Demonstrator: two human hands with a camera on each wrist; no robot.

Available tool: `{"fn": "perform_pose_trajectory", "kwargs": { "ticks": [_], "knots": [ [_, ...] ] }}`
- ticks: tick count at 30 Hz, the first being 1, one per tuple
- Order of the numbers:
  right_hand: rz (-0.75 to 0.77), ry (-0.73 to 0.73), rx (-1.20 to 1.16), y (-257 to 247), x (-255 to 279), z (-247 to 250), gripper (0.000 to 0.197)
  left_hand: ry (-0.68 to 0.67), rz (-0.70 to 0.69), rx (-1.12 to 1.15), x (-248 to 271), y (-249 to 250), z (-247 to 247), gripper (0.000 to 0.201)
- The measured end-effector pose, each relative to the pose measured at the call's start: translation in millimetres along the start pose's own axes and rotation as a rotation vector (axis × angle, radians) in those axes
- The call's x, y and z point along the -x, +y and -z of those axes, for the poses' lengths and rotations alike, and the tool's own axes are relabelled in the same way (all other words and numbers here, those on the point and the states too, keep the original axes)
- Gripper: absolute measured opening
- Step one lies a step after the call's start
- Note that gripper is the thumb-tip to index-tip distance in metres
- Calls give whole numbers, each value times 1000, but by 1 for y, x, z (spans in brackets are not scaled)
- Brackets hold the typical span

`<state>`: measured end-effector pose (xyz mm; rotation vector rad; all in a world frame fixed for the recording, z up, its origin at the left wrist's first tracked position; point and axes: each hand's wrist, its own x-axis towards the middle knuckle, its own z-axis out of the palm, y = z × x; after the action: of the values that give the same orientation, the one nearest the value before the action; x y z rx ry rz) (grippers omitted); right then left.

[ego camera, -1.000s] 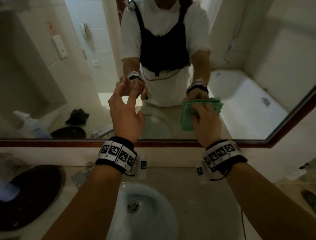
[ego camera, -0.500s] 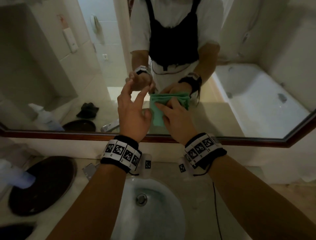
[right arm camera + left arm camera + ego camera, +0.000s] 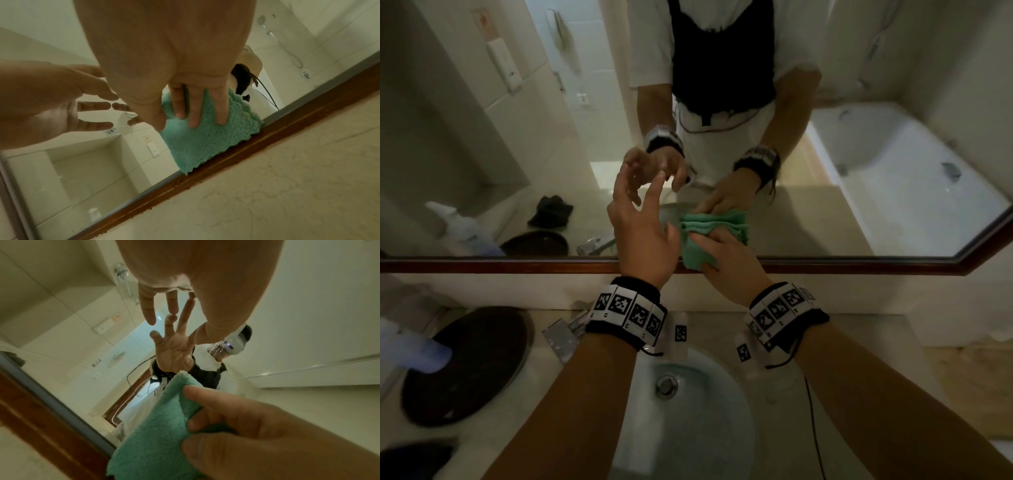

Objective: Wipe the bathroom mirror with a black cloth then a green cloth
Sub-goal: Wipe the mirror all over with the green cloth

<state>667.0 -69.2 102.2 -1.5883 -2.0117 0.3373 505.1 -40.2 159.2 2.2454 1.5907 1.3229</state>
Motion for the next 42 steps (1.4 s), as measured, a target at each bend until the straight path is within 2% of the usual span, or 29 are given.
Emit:
{"fn": "perform_pose_trajectory", "kwargs": {
  "ticks": [7, 11, 15, 21, 25, 29, 35, 42],
  "knots": [
    [60, -1, -89, 14, 8, -14, 54, -56, 71, -46, 2, 4, -3, 81],
    [27, 40, -116, 29, 19, -9, 62, -69, 104, -30, 4, 9, -6, 83],
    [-23, 109, -75, 56, 37, 22, 59, -17, 118, 26, 5, 20, -12, 80],
    [-100, 325, -49, 107, 74, 88, 54, 47, -14, 49, 6, 64, -38, 73],
    [-211, 441, -46, 152, 103, 131, 48, 84, -31, 9, 10, 94, -55, 75],
    [-333, 481, -59, 190, 129, 163, 48, 102, -51, -17, 17, 122, -70, 75],
    [-374, 495, -110, 230, 157, 178, 44, 94, -100, -41, 19, 141, -87, 86],
    [-430, 600, -140, 256, 168, 180, 44, 11, 29, -64, 22, 145, -94, 90]
  ]
}}
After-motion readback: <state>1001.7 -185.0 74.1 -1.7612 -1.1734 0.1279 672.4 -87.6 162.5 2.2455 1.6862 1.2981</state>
